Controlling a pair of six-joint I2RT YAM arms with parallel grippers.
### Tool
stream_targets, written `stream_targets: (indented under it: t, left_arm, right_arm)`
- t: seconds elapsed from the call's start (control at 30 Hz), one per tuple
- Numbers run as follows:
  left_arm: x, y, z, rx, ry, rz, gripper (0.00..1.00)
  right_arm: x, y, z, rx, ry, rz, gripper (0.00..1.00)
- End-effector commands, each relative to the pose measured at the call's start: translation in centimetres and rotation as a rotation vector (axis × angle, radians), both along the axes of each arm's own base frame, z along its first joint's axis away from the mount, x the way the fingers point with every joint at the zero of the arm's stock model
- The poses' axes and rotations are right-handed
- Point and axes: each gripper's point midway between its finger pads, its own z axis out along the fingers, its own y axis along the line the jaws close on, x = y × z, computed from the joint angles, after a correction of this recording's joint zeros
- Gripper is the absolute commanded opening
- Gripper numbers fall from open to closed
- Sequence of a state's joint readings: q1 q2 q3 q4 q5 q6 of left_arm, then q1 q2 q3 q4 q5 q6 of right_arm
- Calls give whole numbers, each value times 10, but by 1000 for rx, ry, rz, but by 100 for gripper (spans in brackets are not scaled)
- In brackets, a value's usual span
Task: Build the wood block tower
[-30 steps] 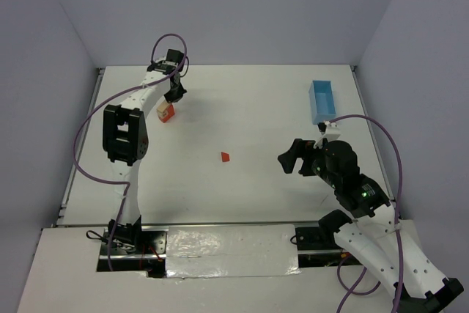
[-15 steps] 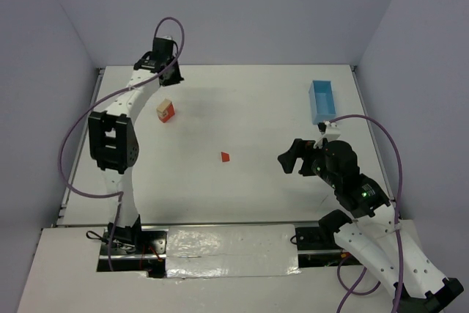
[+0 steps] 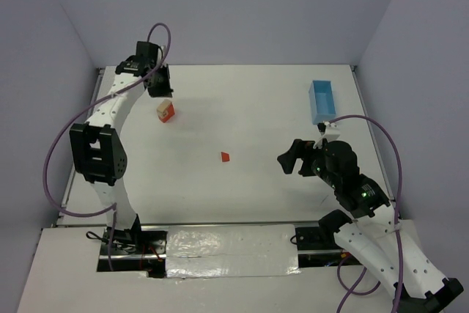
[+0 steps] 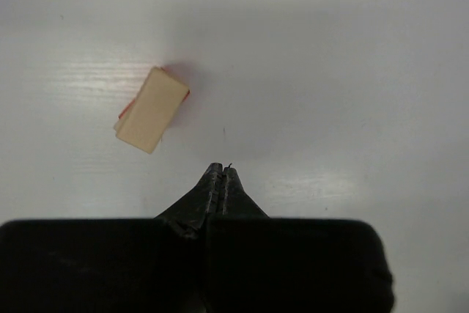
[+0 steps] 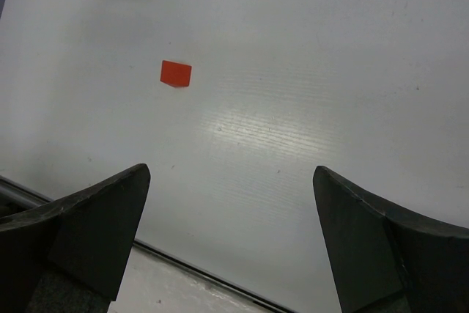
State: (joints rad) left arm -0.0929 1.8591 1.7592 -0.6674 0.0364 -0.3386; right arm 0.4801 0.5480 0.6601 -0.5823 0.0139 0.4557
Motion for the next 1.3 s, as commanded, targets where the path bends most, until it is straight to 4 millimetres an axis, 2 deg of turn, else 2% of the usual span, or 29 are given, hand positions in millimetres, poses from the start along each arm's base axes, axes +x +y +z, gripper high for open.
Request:
stream_targets:
  t: [0.0,0.17,0.2,0.3,0.4,0.6,0.87,1.27]
  left_arm:
    - [-31,-3,-36,36,196,-56,0]
    - [-32,-14,-43,96,203,-99,0]
    - [-32,-7,-48,149,222,-92,0]
    - [-37,-4,-61,223,290,-109,0]
    - [-41,2,-68,251,297,-94,0]
    - [-34,6,-85,274,316,-76,0]
    - [-19,17,-91,338,283,-38,0]
    - [-17,28,-98,393,292,-11,0]
  right_arm:
    - [4,6,11,24,-53,16,100]
    - [5,4,11,25,-57,10,100]
    - [5,4,11,24,-56,8,100]
    - [5,5,10,22,-53,10,100]
    - [5,4,10,21,-52,7,100]
    - [5,4,9,20,-51,6,100]
    - [5,5,10,21,-50,10,100]
    - [4,5,9,22,-50,15,100]
